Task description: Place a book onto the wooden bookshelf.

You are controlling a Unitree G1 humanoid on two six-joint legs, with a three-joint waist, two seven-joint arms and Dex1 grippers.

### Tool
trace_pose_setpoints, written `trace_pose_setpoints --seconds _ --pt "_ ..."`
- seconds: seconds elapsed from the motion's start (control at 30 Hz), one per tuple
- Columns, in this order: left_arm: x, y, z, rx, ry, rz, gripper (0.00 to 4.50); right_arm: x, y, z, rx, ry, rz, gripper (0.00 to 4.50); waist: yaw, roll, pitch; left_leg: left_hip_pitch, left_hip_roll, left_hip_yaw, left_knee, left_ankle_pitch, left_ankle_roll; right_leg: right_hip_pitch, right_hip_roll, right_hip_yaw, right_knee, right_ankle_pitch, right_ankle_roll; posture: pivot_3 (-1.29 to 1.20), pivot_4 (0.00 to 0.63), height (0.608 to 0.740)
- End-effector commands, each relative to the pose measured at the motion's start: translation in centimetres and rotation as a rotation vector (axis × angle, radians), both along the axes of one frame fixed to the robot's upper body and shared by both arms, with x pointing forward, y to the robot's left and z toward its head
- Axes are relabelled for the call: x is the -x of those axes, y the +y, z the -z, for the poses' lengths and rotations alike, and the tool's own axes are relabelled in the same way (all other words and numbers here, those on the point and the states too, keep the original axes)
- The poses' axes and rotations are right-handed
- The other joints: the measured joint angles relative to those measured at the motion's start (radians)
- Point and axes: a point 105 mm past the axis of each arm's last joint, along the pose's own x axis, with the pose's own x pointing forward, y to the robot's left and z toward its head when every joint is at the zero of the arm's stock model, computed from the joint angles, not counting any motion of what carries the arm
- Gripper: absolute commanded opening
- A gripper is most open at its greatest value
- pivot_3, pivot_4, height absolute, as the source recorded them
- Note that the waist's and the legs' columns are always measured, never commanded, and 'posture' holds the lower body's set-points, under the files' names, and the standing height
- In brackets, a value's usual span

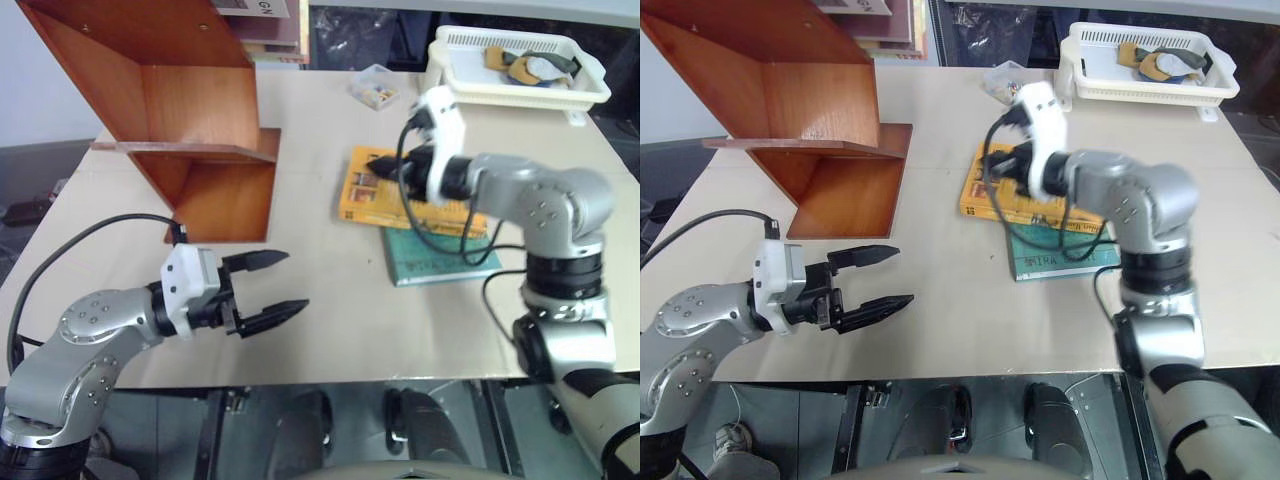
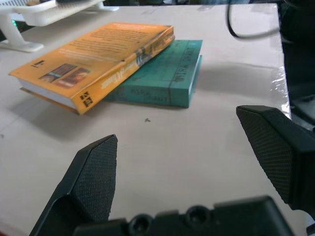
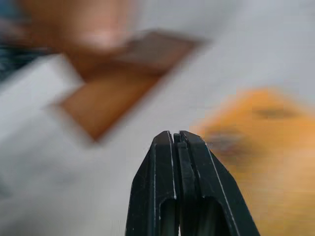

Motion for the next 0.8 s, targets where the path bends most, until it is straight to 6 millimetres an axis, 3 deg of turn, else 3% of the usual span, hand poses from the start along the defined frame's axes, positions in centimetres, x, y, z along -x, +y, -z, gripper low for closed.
trace_pose_setpoints --seconds 0.03,0.17,0.33,0.53,0.8 --pt "-0.1 -0.4 -0.7 0.01 -0.041 0.014 4.5 -2.6 -4.4 1.0 0.211 -0.052 0.112 0.11 -0.003 0.0 0.0 0.0 0.0 0.0 0.0 0.0 0.0 0.0 0.0 0.0 0.0 0.0 0.0 0.0 0.15 0.74" --pt "-0.1 -0.7 -0.6 0.019 -0.042 0.022 4.5 -5.6 -7.3 1.7 0.276 -0.055 0.121 0.11 -0.015 0.001 0.001 0.001 0.0 0.002 0.0 0.0 0.0 -0.002 0.002 0.003 0.0 0.0 0.0 0.0 0.15 0.74" --pt "0.1 -1.0 -0.8 0.026 -0.051 0.017 4.5 -8.5 -10.2 2.5 0.317 -0.089 0.287 0.11 -0.03 0.001 0.001 0.001 0.002 0.002 -0.001 0.001 -0.001 -0.002 0.004 0.004 0.001 0.0 0.0 0.0 0.15 0.74" --pt "0.4 -0.7 -0.8 0.022 -0.05 -0.009 4.5 -9.2 -9.5 2.2 0.263 -0.13 0.296 0.11 -0.028 0.001 0.001 0.0 0.002 0.003 -0.001 0.002 -0.003 -0.002 0.002 0.005 0.0 0.0 0.0 0.0 0.15 0.74" --pt "0.7 -0.2 -1.0 0.018 -0.062 -0.04 4.5 -9.1 -8.4 4.1 0.304 -0.095 0.237 0.11 -0.028 0.001 0.001 0.001 0.002 0.003 0.0 0.002 -0.004 -0.002 0.002 0.004 0.002 0.0 0.0 0.0 0.15 0.74"
